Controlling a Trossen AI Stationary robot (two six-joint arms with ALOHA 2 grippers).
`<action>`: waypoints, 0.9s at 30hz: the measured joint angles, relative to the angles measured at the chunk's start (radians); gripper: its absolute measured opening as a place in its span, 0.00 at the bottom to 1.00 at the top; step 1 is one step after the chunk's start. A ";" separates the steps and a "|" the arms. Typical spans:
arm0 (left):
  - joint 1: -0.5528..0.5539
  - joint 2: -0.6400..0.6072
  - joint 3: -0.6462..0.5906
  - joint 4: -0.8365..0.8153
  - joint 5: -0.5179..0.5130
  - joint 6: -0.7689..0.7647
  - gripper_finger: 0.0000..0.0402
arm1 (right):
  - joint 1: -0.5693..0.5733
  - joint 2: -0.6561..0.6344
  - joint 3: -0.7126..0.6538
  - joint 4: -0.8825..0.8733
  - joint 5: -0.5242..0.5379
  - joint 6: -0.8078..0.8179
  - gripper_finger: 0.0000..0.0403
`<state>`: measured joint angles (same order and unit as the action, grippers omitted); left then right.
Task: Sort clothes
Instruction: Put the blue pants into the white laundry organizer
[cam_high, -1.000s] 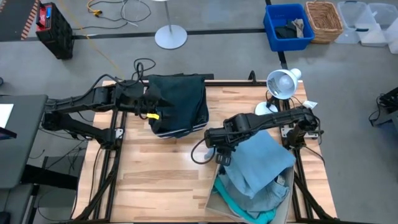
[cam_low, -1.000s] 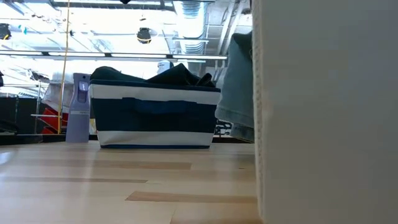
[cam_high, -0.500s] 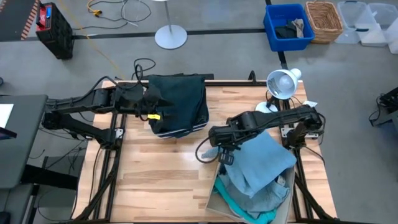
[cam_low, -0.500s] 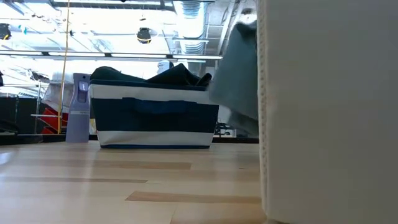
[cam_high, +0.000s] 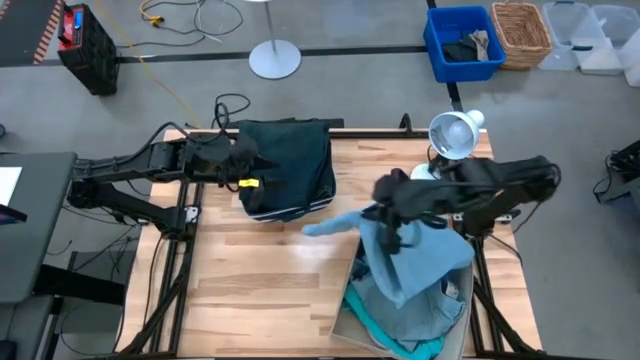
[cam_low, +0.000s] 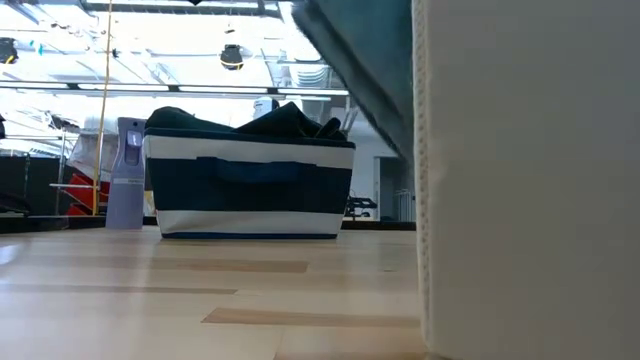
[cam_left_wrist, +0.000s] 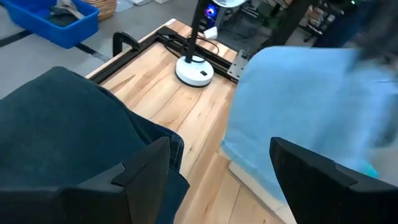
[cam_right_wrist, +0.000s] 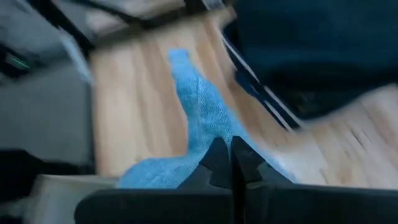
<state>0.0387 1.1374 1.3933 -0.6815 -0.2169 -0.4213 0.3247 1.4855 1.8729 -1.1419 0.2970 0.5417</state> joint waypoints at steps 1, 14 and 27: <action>0.000 0.000 0.000 0.000 -0.008 -0.015 0.68 | 0.021 -0.019 0.000 0.032 0.013 -0.001 0.00; 0.000 0.000 0.000 0.000 -0.032 -0.081 0.68 | 0.440 -0.107 0.003 0.064 0.023 0.112 0.00; 0.023 0.000 0.000 0.072 -0.051 -0.097 0.68 | 0.634 0.132 0.002 -0.253 -0.033 0.688 0.01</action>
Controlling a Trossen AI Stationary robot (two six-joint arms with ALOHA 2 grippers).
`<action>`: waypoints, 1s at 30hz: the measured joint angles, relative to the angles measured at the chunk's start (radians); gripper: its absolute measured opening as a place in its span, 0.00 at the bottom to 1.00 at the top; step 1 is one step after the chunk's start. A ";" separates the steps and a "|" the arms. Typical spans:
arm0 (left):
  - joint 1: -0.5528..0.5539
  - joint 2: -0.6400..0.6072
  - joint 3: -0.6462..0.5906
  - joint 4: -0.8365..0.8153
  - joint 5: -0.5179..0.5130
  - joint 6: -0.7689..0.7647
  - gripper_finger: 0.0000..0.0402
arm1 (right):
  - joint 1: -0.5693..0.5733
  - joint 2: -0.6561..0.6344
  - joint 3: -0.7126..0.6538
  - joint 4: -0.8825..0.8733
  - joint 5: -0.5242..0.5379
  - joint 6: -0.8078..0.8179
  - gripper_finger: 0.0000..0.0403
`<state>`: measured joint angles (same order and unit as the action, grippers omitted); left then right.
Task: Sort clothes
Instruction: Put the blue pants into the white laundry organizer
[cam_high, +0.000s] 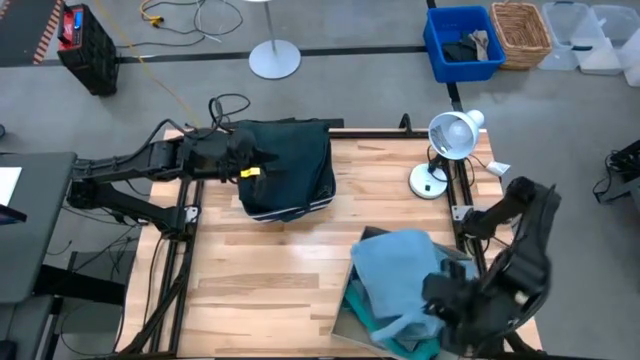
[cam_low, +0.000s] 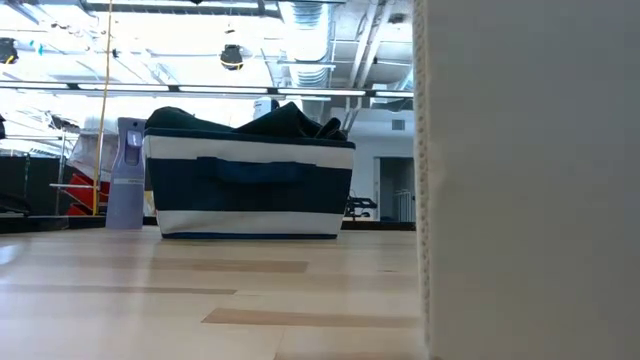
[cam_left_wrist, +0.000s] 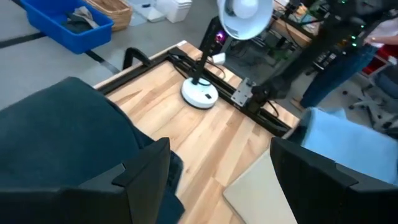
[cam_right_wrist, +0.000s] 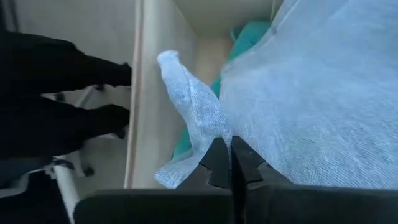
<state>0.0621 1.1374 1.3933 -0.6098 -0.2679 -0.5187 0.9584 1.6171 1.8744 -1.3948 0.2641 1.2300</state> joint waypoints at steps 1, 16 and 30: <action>0.005 0.000 0.000 0.000 -0.001 0.006 0.68 | -0.005 0.023 0.000 0.010 -0.009 0.000 0.01; 0.047 0.000 0.000 0.007 0.014 0.039 0.68 | -0.068 0.178 -0.001 0.238 -0.043 0.015 0.35; 0.062 0.000 0.000 0.000 0.109 0.147 0.68 | -0.164 0.105 0.000 0.353 0.008 -0.096 0.43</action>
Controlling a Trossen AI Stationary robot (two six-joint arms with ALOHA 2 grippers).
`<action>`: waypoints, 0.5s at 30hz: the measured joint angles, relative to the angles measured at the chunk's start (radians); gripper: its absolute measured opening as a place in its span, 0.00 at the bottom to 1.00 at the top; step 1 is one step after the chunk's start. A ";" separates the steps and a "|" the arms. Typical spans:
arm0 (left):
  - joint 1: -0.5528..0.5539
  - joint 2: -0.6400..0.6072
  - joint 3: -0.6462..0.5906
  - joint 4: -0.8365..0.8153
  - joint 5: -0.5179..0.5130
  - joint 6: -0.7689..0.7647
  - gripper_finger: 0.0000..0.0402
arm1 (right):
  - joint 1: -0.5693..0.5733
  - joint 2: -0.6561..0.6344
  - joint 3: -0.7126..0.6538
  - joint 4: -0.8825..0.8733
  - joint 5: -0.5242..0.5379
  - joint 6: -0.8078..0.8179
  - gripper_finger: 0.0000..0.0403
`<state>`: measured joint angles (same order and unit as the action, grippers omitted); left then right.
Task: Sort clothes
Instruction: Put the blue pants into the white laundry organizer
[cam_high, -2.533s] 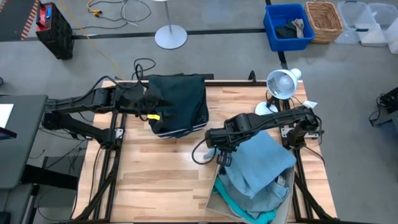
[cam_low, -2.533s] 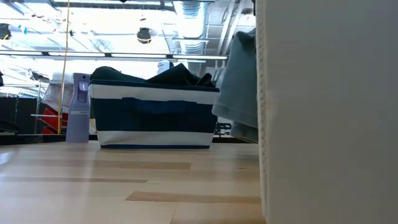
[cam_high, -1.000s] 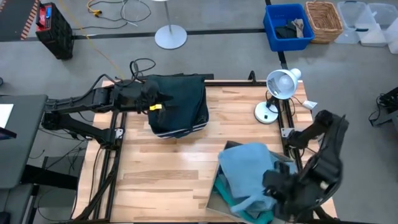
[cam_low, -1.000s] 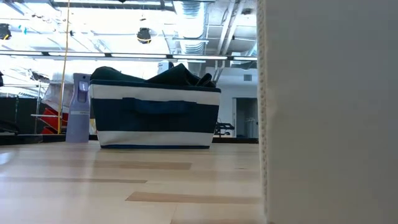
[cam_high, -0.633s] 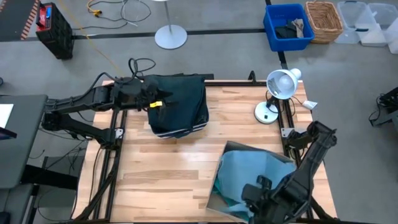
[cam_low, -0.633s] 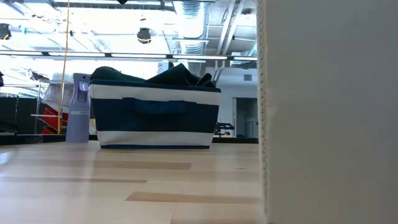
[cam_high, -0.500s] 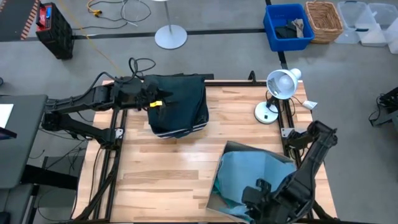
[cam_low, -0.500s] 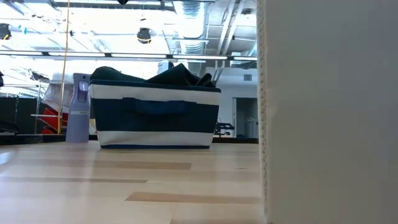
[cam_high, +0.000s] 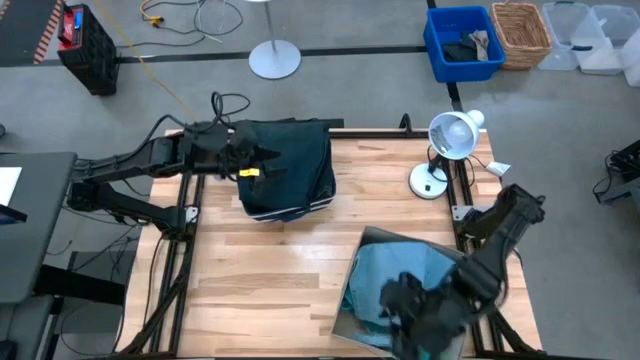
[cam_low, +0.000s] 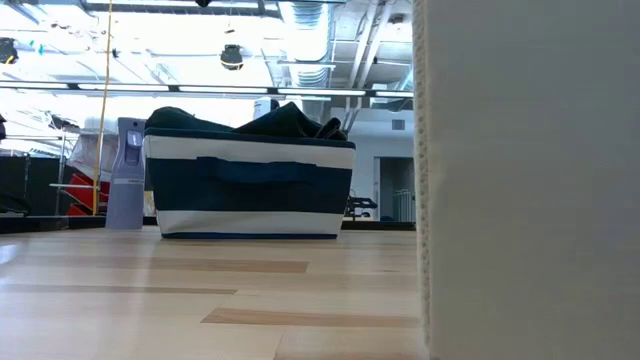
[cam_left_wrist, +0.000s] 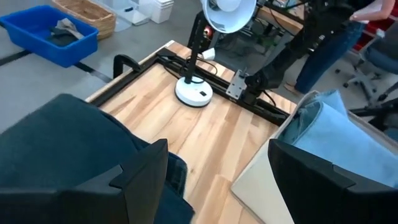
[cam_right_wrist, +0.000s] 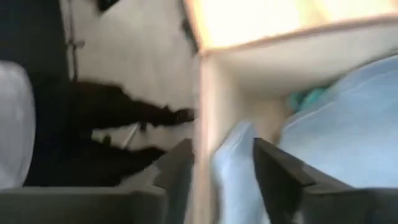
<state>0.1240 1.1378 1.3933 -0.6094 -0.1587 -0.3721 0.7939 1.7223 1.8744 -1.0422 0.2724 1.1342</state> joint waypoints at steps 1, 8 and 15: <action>0.006 0.000 0.000 0.001 0.005 0.012 0.68 | -0.017 -0.006 0.000 -0.007 0.013 0.002 0.37; 0.047 -0.018 0.000 0.009 0.105 0.102 0.68 | -0.110 -0.039 0.001 0.012 0.098 -0.145 0.03; 0.047 -0.077 0.000 -0.011 0.154 0.126 0.68 | -0.131 -0.016 -0.029 -0.203 0.064 -0.074 0.01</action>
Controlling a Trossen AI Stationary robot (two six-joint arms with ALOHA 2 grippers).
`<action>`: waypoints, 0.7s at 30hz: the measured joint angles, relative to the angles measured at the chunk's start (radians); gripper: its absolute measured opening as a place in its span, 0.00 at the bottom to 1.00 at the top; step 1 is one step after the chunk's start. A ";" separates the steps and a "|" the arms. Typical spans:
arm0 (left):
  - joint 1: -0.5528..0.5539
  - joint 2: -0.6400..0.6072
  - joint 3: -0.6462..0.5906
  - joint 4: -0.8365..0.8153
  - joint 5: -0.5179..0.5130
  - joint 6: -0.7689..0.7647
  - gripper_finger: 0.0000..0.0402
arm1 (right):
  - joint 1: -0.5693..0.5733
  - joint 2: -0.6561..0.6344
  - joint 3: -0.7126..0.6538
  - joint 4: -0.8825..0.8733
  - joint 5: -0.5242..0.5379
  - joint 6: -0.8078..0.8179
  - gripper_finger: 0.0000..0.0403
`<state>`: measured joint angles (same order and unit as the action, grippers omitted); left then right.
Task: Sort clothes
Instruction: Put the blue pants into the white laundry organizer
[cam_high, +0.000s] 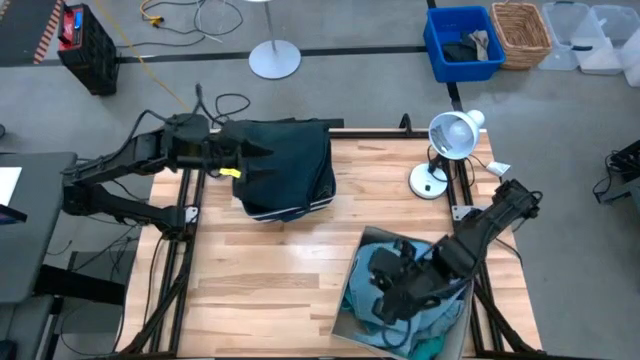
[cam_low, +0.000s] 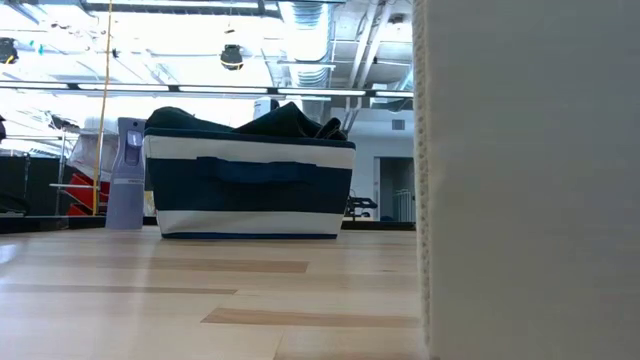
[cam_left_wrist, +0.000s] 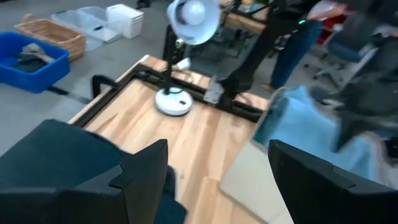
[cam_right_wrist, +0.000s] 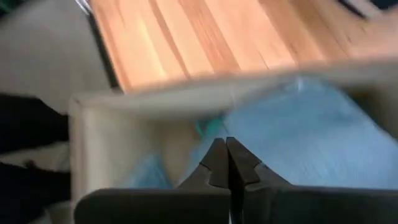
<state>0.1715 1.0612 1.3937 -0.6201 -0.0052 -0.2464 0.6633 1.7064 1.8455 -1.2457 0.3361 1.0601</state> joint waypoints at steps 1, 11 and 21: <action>0.000 -0.010 0.000 0.000 0.010 -0.002 0.68 | 0.008 0.000 -0.013 -0.019 -0.007 0.017 0.00; 0.000 -0.097 0.000 -0.058 0.028 0.041 0.68 | 0.152 -0.001 -0.228 -0.072 -0.063 0.416 0.00; 0.000 -0.079 0.000 -0.064 0.026 0.098 0.68 | 0.198 -0.001 -0.540 0.318 -0.141 0.604 0.00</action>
<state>0.1711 0.9823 1.3937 -0.6842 0.0212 -0.1488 0.8612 1.7050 1.3059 -0.9280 0.1948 1.6636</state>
